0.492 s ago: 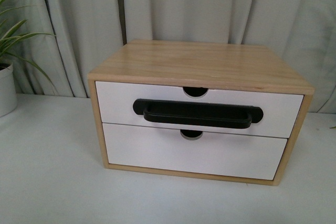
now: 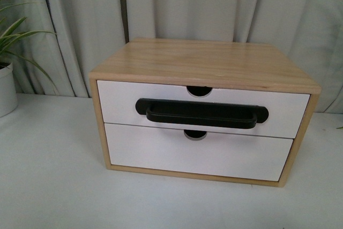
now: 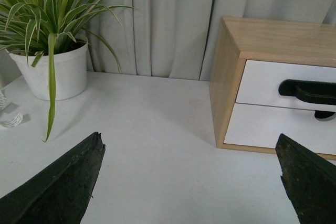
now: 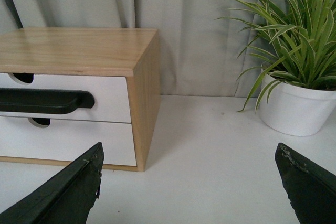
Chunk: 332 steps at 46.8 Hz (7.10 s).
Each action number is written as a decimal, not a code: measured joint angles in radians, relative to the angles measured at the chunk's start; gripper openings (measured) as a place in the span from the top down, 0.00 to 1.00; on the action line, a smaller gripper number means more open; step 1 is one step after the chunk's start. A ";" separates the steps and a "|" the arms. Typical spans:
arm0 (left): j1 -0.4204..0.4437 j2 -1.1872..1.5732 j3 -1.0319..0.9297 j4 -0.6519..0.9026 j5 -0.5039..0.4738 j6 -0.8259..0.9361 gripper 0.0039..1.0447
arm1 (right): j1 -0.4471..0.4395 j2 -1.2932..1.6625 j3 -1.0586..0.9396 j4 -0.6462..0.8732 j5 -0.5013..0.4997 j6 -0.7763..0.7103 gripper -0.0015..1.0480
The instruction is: Pull drawer
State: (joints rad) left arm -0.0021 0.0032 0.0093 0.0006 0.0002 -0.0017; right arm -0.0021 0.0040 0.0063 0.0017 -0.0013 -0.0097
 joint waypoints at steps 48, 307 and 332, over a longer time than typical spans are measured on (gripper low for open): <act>-0.366 1.077 0.371 0.501 0.072 0.555 0.05 | -0.039 0.932 0.447 -0.021 -0.584 -0.516 0.09; -0.376 0.387 0.228 0.103 -0.542 0.331 0.05 | -0.252 0.294 0.133 0.232 -0.630 -0.265 0.09; -0.197 0.116 0.118 -0.007 -0.187 0.017 0.58 | -0.004 0.079 0.093 -0.018 -0.011 -0.016 0.64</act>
State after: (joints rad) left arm -0.1989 0.1196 0.1276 -0.0063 -0.1864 0.0151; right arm -0.0063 0.0834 0.0998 -0.0166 -0.0120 -0.0257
